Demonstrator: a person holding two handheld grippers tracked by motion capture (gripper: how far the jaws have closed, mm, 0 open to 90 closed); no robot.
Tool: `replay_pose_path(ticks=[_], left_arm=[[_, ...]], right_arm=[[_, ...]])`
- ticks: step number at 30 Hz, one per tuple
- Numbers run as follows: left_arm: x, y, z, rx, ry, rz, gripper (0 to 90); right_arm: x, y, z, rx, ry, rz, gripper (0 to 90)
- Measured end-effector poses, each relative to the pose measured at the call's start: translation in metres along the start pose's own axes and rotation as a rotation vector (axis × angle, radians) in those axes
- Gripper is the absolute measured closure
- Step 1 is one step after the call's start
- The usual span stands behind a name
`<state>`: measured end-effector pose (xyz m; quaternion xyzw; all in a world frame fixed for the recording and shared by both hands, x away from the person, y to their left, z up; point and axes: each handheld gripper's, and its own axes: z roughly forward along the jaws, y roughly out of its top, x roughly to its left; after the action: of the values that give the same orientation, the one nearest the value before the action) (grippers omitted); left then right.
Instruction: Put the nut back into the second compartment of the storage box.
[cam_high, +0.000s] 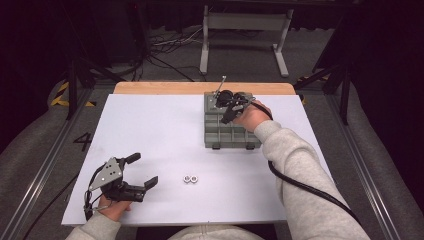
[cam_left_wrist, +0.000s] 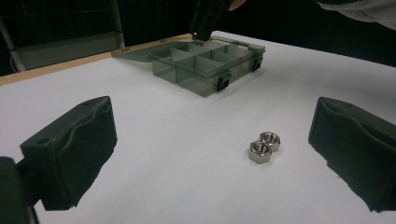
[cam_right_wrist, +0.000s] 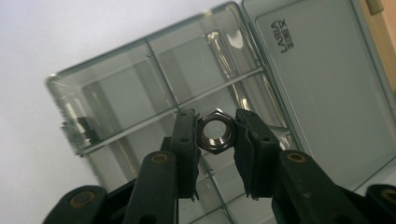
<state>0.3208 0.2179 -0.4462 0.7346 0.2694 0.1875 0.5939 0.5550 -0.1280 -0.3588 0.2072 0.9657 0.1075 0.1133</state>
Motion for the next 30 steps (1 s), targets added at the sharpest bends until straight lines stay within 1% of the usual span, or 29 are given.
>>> replay_pose_path(ticks=[2,3,9,11,15,17,18,21,23,25,26,28,30], left_arm=[[0.001,0.0,0.0,0.003,0.0,0.011,1.8],[0.0,0.0,0.0,0.001,-0.001,0.005,1.8],[0.0,0.0,0.0,0.002,-0.001,0.005,1.8],[0.0,0.0,0.0,0.002,-0.001,0.005,1.8],[0.0,0.0,0.0,0.002,-0.001,0.005,1.8],[0.0,0.0,0.0,0.0,0.0,0.002,1.8],[0.0,0.0,0.0,-0.001,0.001,0.002,1.8],[0.0,0.0,0.0,-0.001,0.001,0.001,1.8],[0.0,0.0,0.0,-0.002,0.0,0.001,1.8],[0.0,0.0,0.0,-0.002,0.002,0.007,1.8],[0.0,0.001,-0.001,-0.001,0.002,0.01,1.8],[0.0,0.0,0.0,-0.002,0.001,0.005,1.8],[0.0,0.0,0.0,-0.002,0.001,0.006,1.8]], right_arm=[[-0.004,-0.002,0.006,0.008,0.005,0.014,70.1],[-0.005,-0.003,0.008,0.011,0.002,0.018,70.1],[-0.01,-0.007,0.02,0.022,0.009,0.037,70.0],[-0.01,-0.008,0.022,0.031,0.01,0.041,70.0],[-0.011,-0.008,0.026,0.026,0.012,0.046,69.7],[-0.011,-0.008,0.026,0.023,0.014,0.039,69.4],[-0.011,-0.008,0.025,0.019,0.014,0.036,67.5],[-0.01,-0.007,0.018,-0.005,0.01,0.035,57.6],[-0.008,-0.006,0.009,-0.034,-0.005,0.043,47.6],[-0.006,-0.005,0.002,-0.056,0.0,0.041,38.5],[-0.002,-0.004,-0.003,-0.078,-0.002,0.042,33.8],[0.004,-0.002,-0.012,-0.103,0.0,0.035,27.2],[0.012,-0.001,-0.02,-0.127,0.008,0.018,22.5]])
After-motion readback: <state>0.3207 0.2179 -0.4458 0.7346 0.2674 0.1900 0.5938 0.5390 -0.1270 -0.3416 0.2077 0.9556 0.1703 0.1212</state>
